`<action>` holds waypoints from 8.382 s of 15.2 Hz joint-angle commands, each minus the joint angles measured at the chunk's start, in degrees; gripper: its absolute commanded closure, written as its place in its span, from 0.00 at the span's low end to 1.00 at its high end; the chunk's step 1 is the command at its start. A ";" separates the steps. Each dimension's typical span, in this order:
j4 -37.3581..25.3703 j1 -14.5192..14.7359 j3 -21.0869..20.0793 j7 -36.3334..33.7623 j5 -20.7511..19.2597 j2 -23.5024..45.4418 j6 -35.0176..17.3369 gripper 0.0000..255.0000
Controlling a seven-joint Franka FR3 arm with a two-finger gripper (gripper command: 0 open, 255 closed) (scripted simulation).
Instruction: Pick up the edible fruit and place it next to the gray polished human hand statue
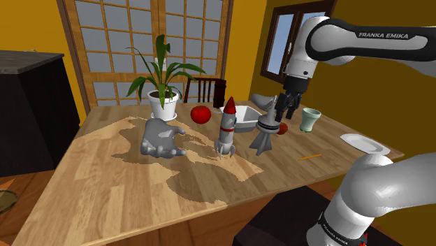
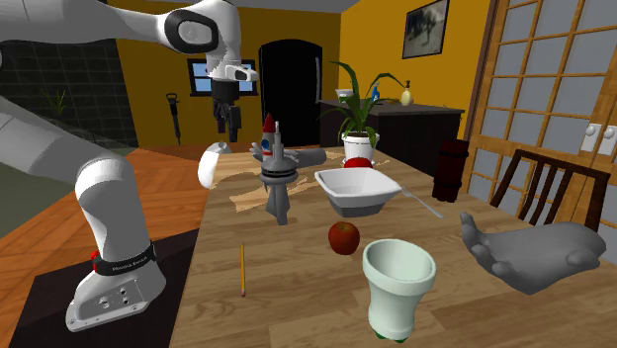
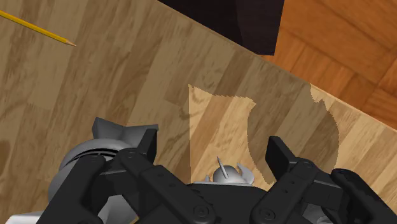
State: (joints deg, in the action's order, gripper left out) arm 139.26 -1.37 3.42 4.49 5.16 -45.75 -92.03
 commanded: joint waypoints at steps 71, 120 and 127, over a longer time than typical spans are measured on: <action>-19.59 -1.10 36.37 64.29 -0.69 48.23 -32.49 1.00; -32.19 12.55 17.85 29.28 -7.03 40.32 -13.64 1.00; -37.92 16.48 13.57 21.45 -5.58 45.58 -12.80 1.00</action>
State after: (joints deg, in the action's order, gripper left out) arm 102.85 14.44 17.69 27.27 -0.88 -1.76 -104.84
